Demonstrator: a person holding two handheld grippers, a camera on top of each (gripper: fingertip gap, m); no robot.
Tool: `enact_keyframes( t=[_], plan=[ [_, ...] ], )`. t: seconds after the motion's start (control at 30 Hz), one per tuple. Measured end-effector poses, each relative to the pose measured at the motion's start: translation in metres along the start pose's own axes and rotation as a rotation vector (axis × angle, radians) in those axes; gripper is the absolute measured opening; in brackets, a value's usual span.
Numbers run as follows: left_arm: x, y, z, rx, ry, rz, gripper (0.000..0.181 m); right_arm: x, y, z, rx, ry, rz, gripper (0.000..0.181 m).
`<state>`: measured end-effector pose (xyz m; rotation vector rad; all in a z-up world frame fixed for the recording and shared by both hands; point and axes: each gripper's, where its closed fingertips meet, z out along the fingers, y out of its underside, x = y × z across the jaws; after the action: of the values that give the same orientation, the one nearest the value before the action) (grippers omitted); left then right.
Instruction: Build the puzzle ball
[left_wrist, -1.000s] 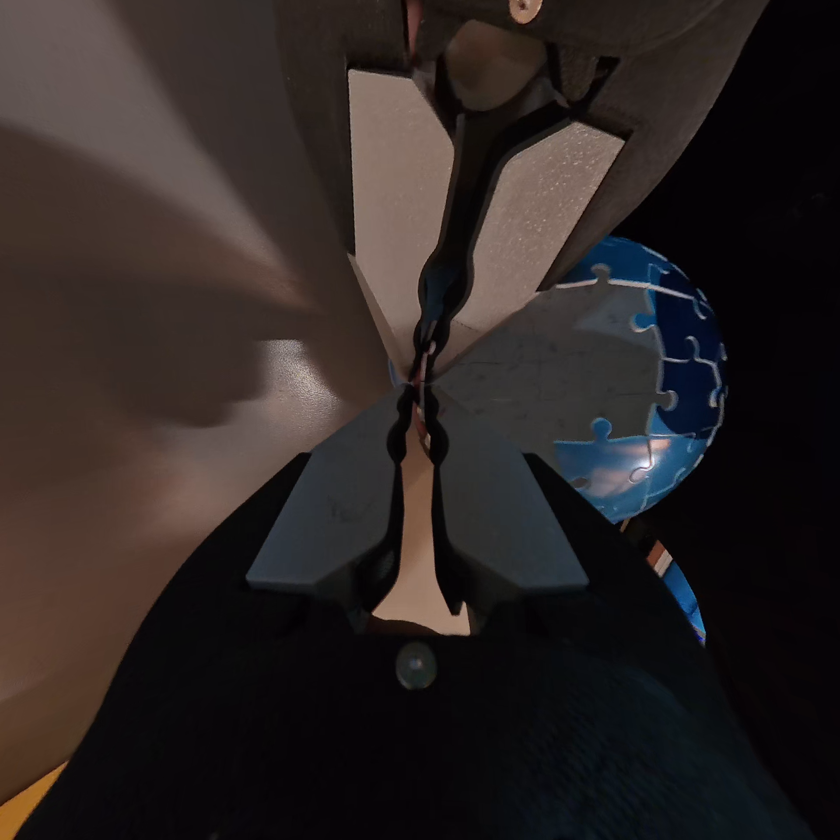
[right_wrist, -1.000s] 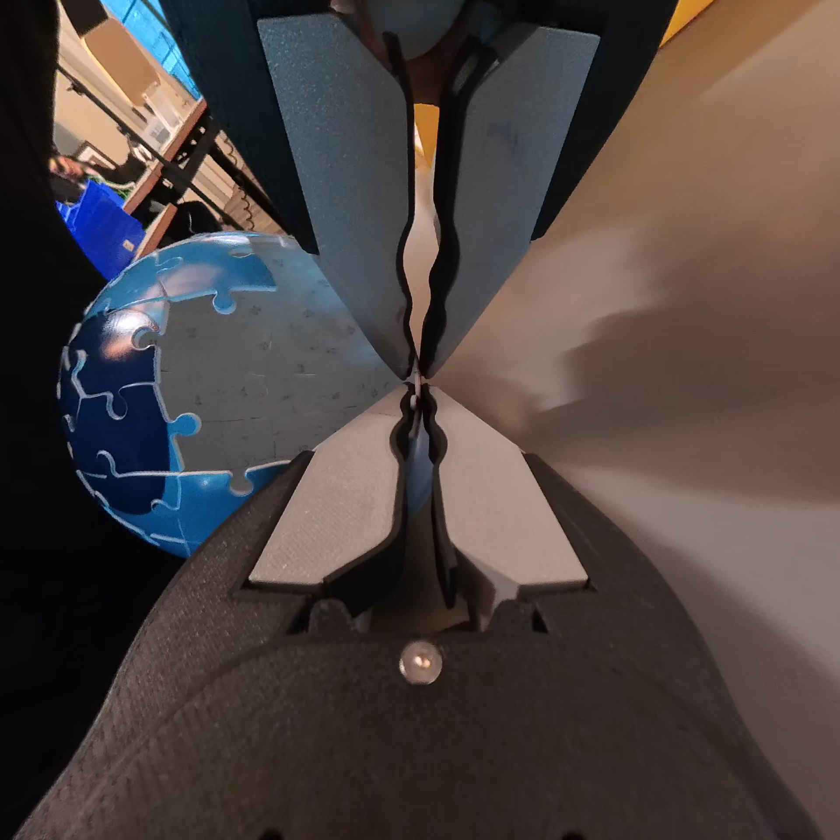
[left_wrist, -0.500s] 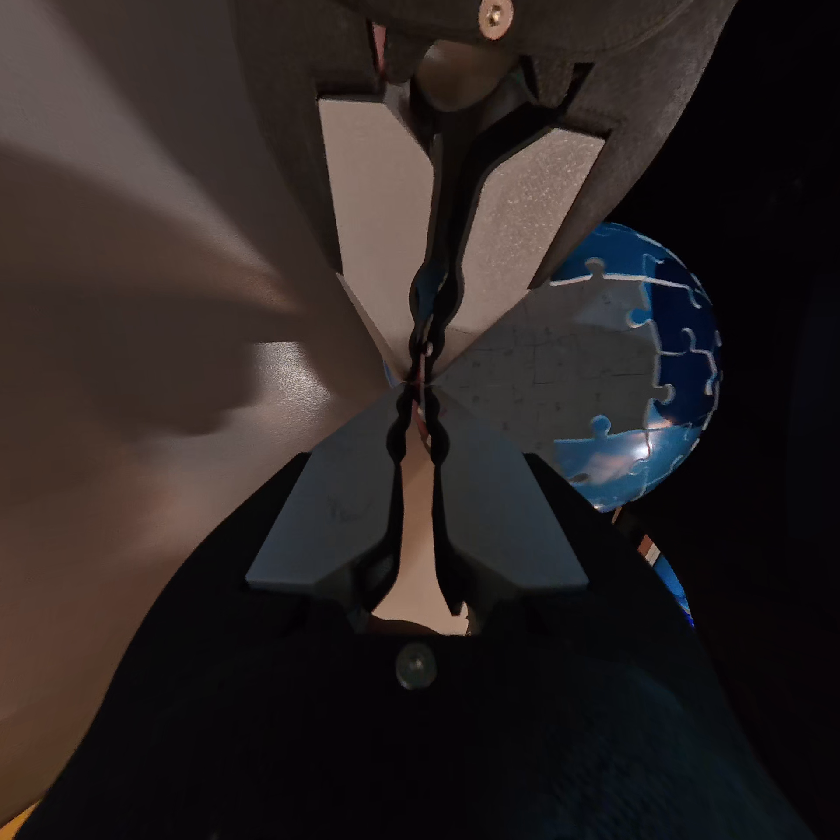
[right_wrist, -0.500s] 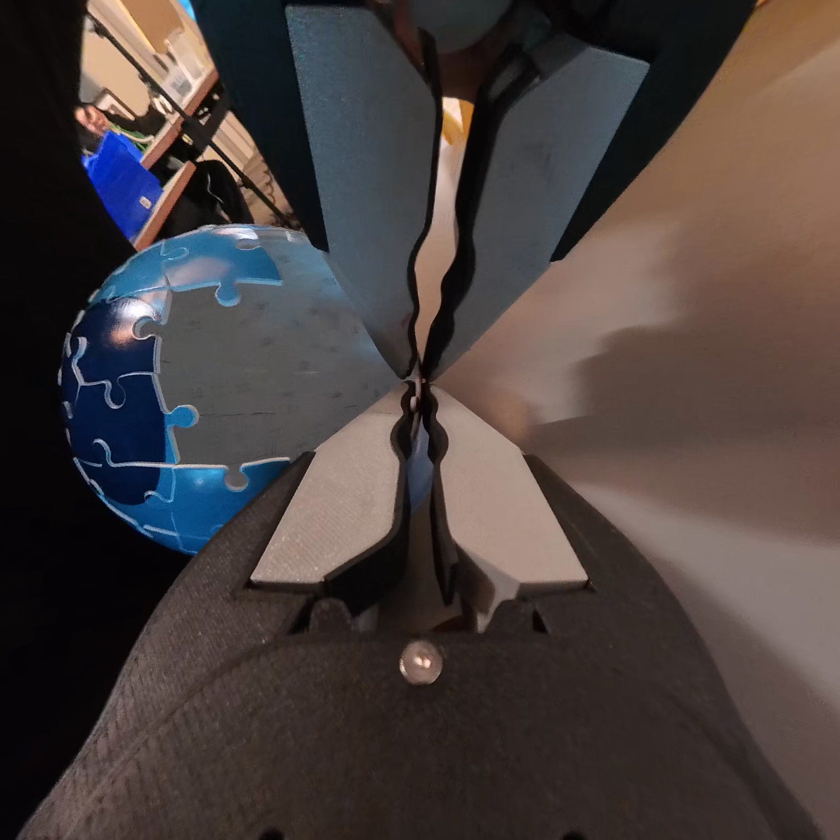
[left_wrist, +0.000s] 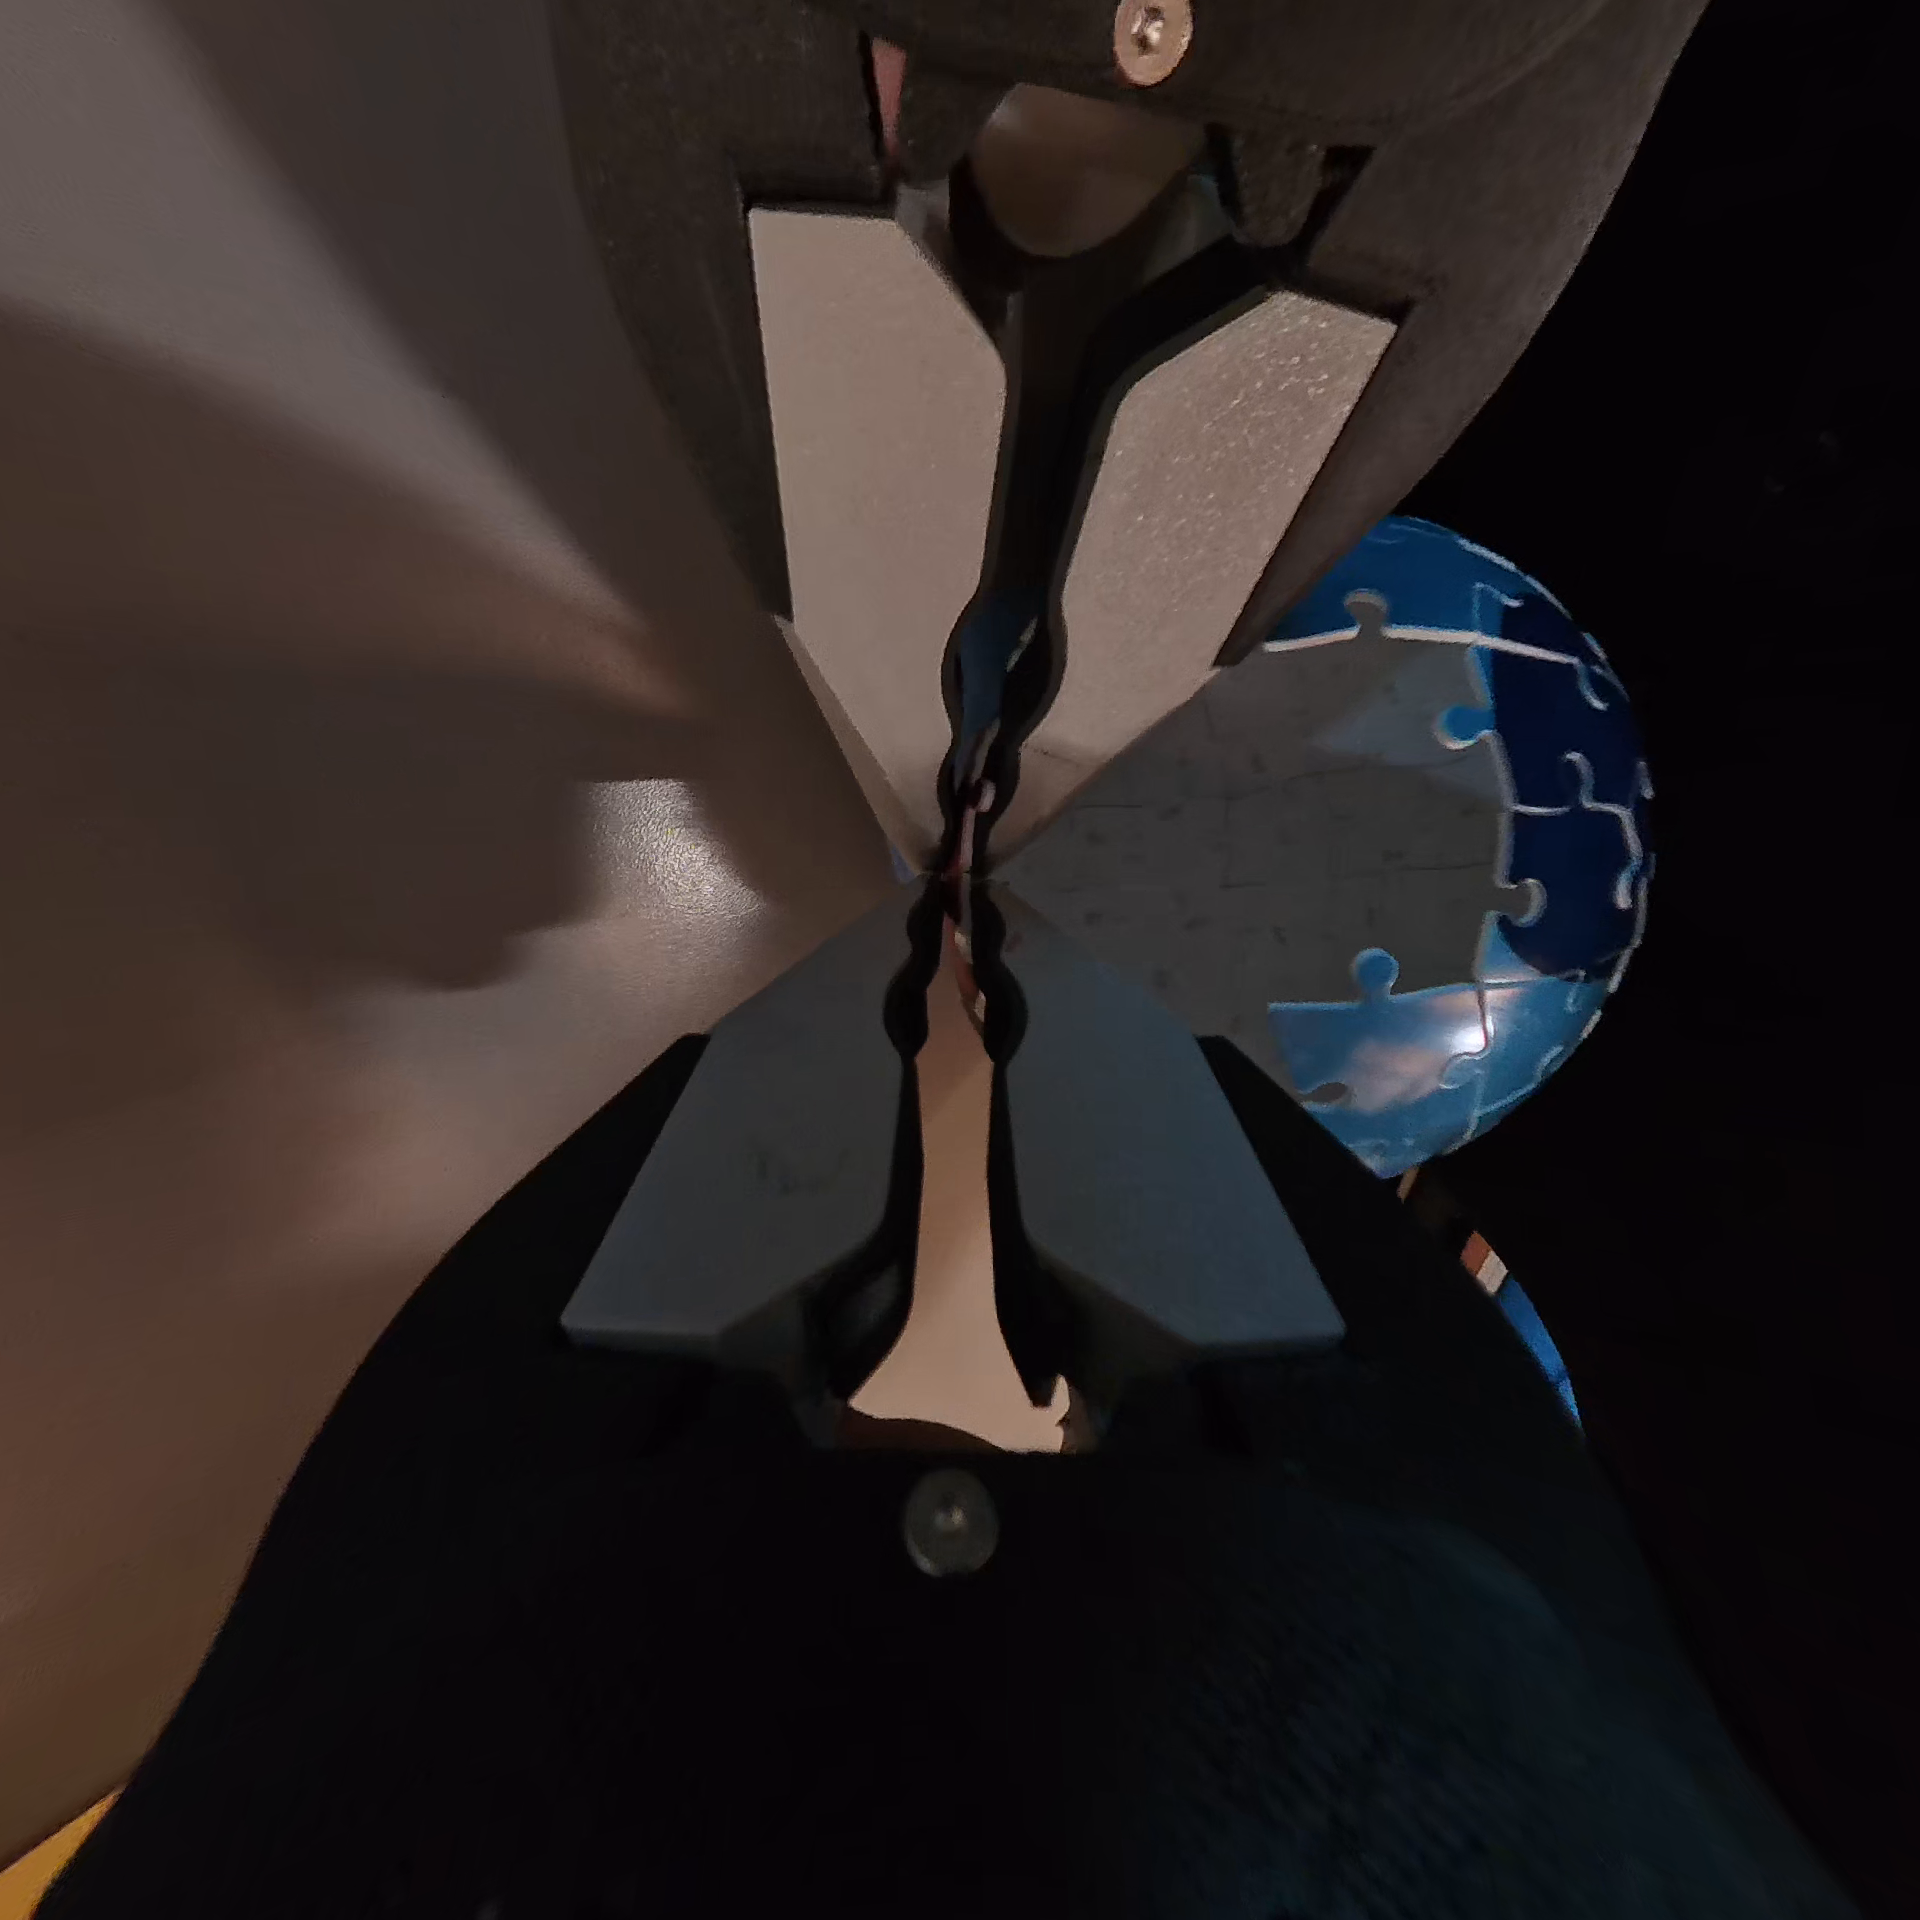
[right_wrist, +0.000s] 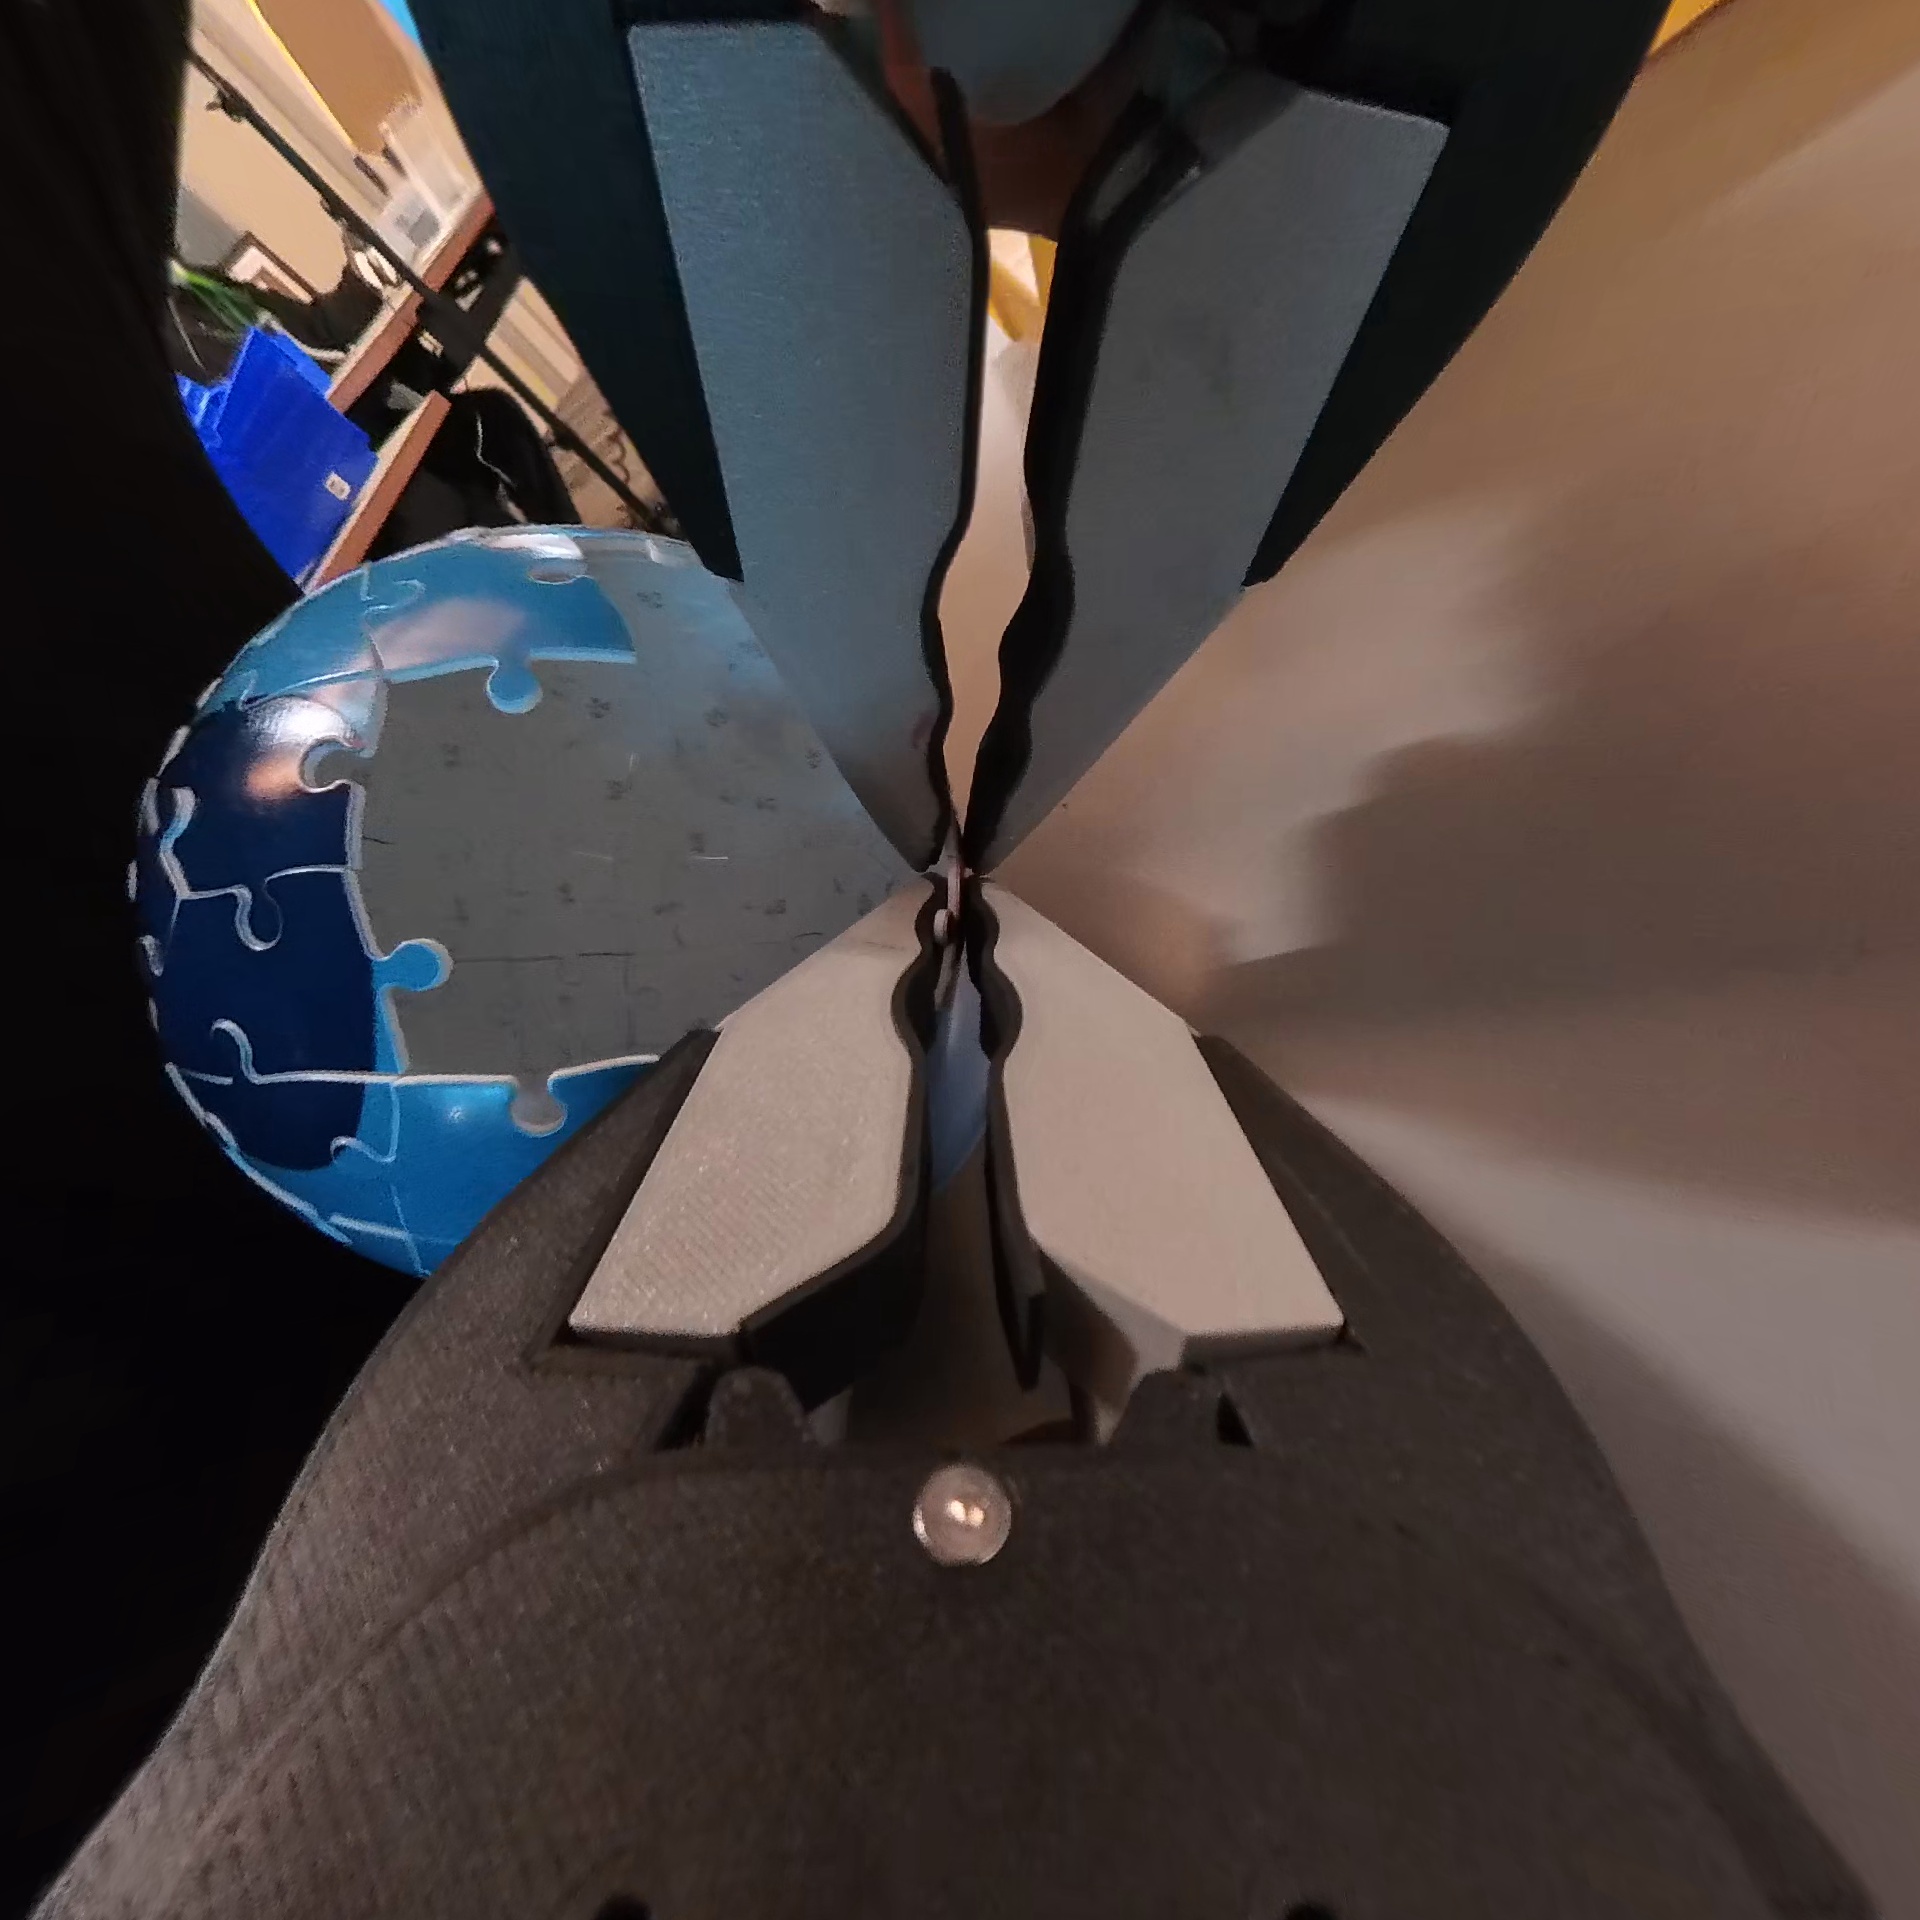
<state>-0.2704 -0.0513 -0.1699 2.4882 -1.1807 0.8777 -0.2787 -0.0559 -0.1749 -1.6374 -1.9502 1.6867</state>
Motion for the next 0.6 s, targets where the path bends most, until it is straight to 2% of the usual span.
enact_keyframes(
  t=[0.13, 0.33, 0.6],
  plan=[
    [-0.001, 0.004, 0.003, -0.017, -0.005, 0.0, 0.002, -0.001, 0.001, -0.008, 0.002, -0.033, 0.007, 0.013],
    [0.001, -0.002, -0.002, 0.019, 0.006, 0.0, 0.003, 0.001, 0.006, -0.001, -0.068, -0.022, -0.043, 0.014],
    [-0.001, -0.002, -0.004, 0.042, 0.001, -0.008, 0.003, 0.001, 0.012, 0.003, -0.129, -0.068, -0.013, 0.009]
  ],
)
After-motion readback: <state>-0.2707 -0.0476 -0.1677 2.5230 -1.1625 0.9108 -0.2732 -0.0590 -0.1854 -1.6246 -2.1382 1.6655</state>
